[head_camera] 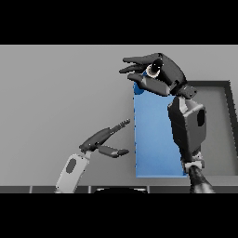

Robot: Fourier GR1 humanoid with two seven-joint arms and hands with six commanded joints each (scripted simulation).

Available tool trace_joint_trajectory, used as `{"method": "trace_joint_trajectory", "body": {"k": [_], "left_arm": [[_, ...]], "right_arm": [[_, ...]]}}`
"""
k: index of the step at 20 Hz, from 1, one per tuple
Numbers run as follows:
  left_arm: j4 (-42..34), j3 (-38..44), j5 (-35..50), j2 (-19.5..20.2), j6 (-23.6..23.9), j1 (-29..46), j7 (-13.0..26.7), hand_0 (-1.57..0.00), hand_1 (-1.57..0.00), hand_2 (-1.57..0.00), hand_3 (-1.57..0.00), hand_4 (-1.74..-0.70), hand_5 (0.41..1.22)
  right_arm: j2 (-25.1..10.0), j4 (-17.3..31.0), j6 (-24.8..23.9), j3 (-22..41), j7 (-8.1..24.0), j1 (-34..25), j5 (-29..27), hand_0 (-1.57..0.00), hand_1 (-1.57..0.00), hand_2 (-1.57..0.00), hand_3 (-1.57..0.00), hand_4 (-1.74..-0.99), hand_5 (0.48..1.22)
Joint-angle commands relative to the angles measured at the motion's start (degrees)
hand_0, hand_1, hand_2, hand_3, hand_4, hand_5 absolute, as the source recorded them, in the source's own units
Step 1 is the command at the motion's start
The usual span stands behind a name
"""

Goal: Pick up the blue pipe and place it into the blue bin.

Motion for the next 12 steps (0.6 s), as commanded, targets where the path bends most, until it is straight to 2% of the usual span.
{"method": "trace_joint_trajectory", "body": {"k": [1, 4, 8, 10, 12], "left_arm": [[-0.4, -0.2, 0.1, -0.5, 0.3, 0.3, 0.5, 0.0, 0.0, 0.0, 0.0, -0.95, 0.472], [0.0, 0.4, 0.3, -0.5, 0.3, -0.6, 1.3, 0.0, 0.0, 0.0, 0.0, -0.95, 0.472], [0.5, 0.7, 0.1, 0.6, -0.1, -0.4, -1.6, 0.0, 0.0, 0.0, 0.0, -0.94, 0.463], [0.4, 0.7, 0.0, 0.1, 0.3, -1.0, -0.5, 0.0, 0.0, 0.0, 0.0, -0.94, 0.46], [0.0, 0.7, -0.4, 0.7, 0.5, -0.7, -1.4, 0.0, 0.0, 0.0, 0.0, -0.93, 0.46]], "right_arm": [[-0.8, 1.0, -0.1, -1.0, 0.1, 0.4, 1.0, -1.57, -1.57, -1.57, -1.57, -1.498, 1.221], [-1.9, 4.3, -0.3, -3.1, 1.2, 2.4, 4.6, -1.57, -1.57, -1.57, -1.57, -1.499, 1.221], [-3.1, 5.1, 0.8, -4.5, 4.0, 8.3, 8.2, -1.57, -1.57, -1.57, -1.57, -1.499, 1.221], [-2.4, 5.7, 0.7, -4.1, 4.7, 11.6, 11.5, -1.57, -1.57, -1.57, -1.57, -1.5, 1.221], [-3.1, 5.7, 0.4, -3.9, 5.5, 14.8, 13.0, -1.57, -1.57, -1.57, -1.57, -1.5, 1.221]]}}
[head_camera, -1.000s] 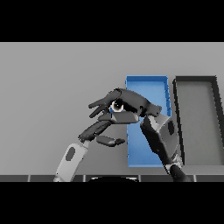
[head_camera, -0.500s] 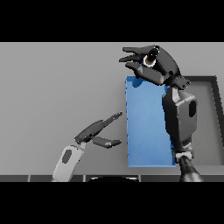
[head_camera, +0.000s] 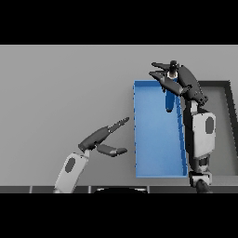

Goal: Pick up the blue pipe and place it into the blue bin.

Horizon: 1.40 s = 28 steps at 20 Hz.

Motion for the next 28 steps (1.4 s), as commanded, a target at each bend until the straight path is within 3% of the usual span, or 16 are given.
{"method": "trace_joint_trajectory", "body": {"k": [1, 5, 9, 11, 13, 14, 15, 16, 18, 20, 21, 24, 28], "left_arm": [[0.4, -0.6, -0.7, -0.7, 0.5, -0.1, 0.5, 0.0, 0.0, 0.0, 0.0, -0.93, 0.462], [0.8, 0.0, -1.1, -0.2, 1.1, -0.1, -0.8, 0.0, 0.0, 0.0, 0.0, -0.93, 0.466], [1.0, -0.3, -1.9, -0.1, 1.5, 0.0, -1.7, 0.0, 0.0, 0.0, 0.0, -0.92, 0.476], [1.7, 0.1, -1.8, -0.7, 1.9, -1.0, -0.8, 0.0, 0.0, 0.0, 0.0, -0.92, 0.48], [1.3, 0.3, -1.8, -0.2, 1.9, -0.8, -1.7, 0.0, 0.0, 0.0, 0.0, -0.92, 0.484], [1.6, 0.3, -2.2, -0.2, 2.3, -1.0, -1.8, 0.0, 0.0, 0.0, 0.0, -0.92, 0.486], [1.5, 0.2, -1.9, -0.2, 1.9, -0.9, -1.8, 0.0, 0.0, 0.0, 0.0, -0.92, 0.489], [1.6, 0.2, -1.8, -0.2, 1.7, -1.1, -1.6, 0.0, 0.0, 0.0, 0.0, -0.92, 0.491], [1.2, -0.1, -1.9, 0.1, 1.5, 0.1, -2.2, 0.0, 0.0, 0.0, 0.0, -0.92, 0.493], [1.8, 0.1, -2.1, -0.5, 2.2, -0.9, -1.6, 0.0, 0.0, 0.0, 0.0, -0.92, 0.493], [1.3, 0.3, -1.4, -0.3, 1.7, -0.4, -1.5, 0.0, 0.0, 0.0, 0.0, -0.93, 0.494], [0.8, 0.1, -1.5, -0.2, 1.7, -0.4, -1.2, 0.0, 0.0, 0.0, 0.0, -0.93, 0.494], [0.4, -0.5, -1.9, -0.6, 2.0, 0.1, -1.0, 0.0, 0.0, 0.0, 0.0, -0.93, 0.496]], "right_arm": [[-0.3, 0.4, -1.2, 0.5, 0.0, 1.6, 0.6, -1.57, -1.57, -1.57, -1.57, -1.5, 1.221], [-1.5, 3.6, -6.7, 4.1, 0.0, 6.6, 3.6, -1.57, -1.57, -1.57, -1.57, -1.5, 1.221], [-6.3, 6.9, -11.9, 10.4, 0.0, 10.7, -2.1, -1.57, -1.57, -1.57, -1.57, -1.497, 1.221], [-9.7, 9.3, -15.6, 15.7, 0.0, 11.4, -6.5, -1.57, -1.57, -1.57, -1.01, -1.585, 1.221], [-13.4, 10.2, -21.0, 22.1, 0.0, 11.5, -12.5, -1.57, -1.57, -1.57, -0.64, -1.641, 1.221], [-15.6, 11.5, -24.0, 25.4, 0.0, 10.8, -15.7, -1.57, -1.57, -1.57, -0.51, -1.661, 1.221], [-17.5, 12.4, -26.6, 28.9, 0.0, 9.6, -19.8, -1.57, -1.57, -1.57, -0.41, -1.677, 1.171], [-19.9, 12.6, -29.3, 32.1, 0.0, 8.8, -24.0, -1.57, -1.57, -1.52, -0.45, -1.626, 1.161], [-24.4, 12.9, -33.0, 37.6, 0.0, 7.0, -30.9, -1.08, -1.03, -0.99, -0.29, -1.469, 1.148], [-27.2, 12.8, -36.6, 42.7, 0.0, 4.4, -34.9, -0.69, -0.66, -0.63, -0.19, -1.37, 1.125], [-28.4, 13.4, -34.9, 44.7, 0.0, 3.2, -34.4, -0.55, -0.52, -0.5, -0.15, -1.339, 1.108], [-31.5, 12.5, -30.5, 51.1, 0.0, 0.2, -29.1, -0.28, -0.27, -0.26, -0.08, -1.25, 0.962], [-34.5, 12.2, -26.7, 57.1, 0.0, -2.7, -29.1, -0.12, -0.11, -0.11, -0.03, -1.19, 0.809]]}}
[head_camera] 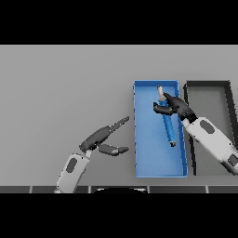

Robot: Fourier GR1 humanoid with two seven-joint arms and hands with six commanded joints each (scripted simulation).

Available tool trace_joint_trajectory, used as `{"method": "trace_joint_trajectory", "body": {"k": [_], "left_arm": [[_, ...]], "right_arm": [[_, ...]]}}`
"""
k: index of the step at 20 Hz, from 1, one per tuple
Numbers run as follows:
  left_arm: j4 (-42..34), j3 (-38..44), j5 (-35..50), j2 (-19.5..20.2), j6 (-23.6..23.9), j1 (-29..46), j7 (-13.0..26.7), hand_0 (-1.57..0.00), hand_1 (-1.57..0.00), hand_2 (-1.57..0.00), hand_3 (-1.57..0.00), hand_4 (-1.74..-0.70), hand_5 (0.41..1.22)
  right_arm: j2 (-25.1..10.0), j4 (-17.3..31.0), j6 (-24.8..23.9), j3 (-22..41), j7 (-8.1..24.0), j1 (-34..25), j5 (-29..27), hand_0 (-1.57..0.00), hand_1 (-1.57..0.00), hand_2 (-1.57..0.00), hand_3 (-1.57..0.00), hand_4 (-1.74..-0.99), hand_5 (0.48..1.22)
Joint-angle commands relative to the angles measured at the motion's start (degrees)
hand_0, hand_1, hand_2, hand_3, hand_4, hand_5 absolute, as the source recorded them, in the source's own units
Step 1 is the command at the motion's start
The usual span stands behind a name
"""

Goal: Pick up the blue pipe and place it into the blue bin.

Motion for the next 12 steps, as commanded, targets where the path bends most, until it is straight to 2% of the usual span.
{"method": "trace_joint_trajectory", "body": {"k": [1, 6, 8, 12], "left_arm": [[0.5, 0.6, 0.3, 0.2, -0.1, -0.8, 0.4, 0.0, 0.0, 0.0, 0.0, -0.93, 0.496], [0.6, 0.7, 0.6, 0.0, -0.1, -0.6, 0.4, 0.0, 0.0, 0.0, 0.0, -0.93, 0.497], [0.4, 0.5, 0.2, 0.3, 0.0, -0.2, -0.3, 0.0, 0.0, 0.0, 0.0, -0.93, 0.495], [-1.1, 0.4, 0.8, -0.4, 0.1, -0.8, 2.0, 0.0, 0.0, 0.0, 0.0, -0.93, 0.495]], "right_arm": [[-0.1, 0.4, 0.4, 1.6, 0.0, -0.7, 0.1, -0.09, -0.09, -0.08, -0.02, -1.175, 0.788], [-1.7, -0.2, 1.5, 3.8, -0.6, -1.8, -0.4, -0.03, -0.03, -0.03, -0.01, -1.099, 0.725], [-2.0, 0.2, 2.7, 4.0, -1.2, -1.8, -0.2, -0.02, -0.02, -0.02, 0.0, -1.084, 0.714], [-1.8, -0.4, 3.8, 4.4, -1.4, -1.9, -0.1, -0.02, -0.02, -0.02, 0.0, -1.084, 0.714]]}}
